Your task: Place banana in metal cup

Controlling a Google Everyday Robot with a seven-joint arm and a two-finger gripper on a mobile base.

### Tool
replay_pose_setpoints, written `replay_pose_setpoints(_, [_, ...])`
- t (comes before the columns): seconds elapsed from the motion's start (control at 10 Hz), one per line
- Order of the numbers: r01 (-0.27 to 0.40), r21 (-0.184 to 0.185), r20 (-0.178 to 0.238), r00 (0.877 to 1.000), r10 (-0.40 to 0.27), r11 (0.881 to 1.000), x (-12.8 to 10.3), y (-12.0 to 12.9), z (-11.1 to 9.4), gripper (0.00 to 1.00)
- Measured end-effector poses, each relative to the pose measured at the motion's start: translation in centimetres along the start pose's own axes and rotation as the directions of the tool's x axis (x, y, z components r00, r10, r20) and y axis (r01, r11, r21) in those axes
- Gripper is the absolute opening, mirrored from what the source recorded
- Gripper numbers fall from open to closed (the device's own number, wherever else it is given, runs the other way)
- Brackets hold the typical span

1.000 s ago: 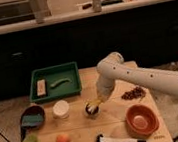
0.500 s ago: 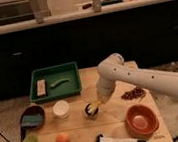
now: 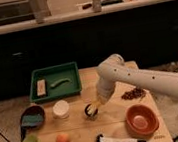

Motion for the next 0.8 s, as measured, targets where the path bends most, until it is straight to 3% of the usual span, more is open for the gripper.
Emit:
replay_pose_setpoints(0.3, [0.003,0.025,0.01,1.0,-0.004,1.0,0.0,-0.2,-0.5,0.04])
replay_pose_setpoints(0.4, [0.007,0.032,0.014,1.0,-0.008,0.999,-0.1,-0.4,-0.6,0.0])
replay_pose_setpoints(0.8, [0.024,0.065,0.026,0.999,-0.026,0.998,-0.3,-0.9,-1.5,0.0])
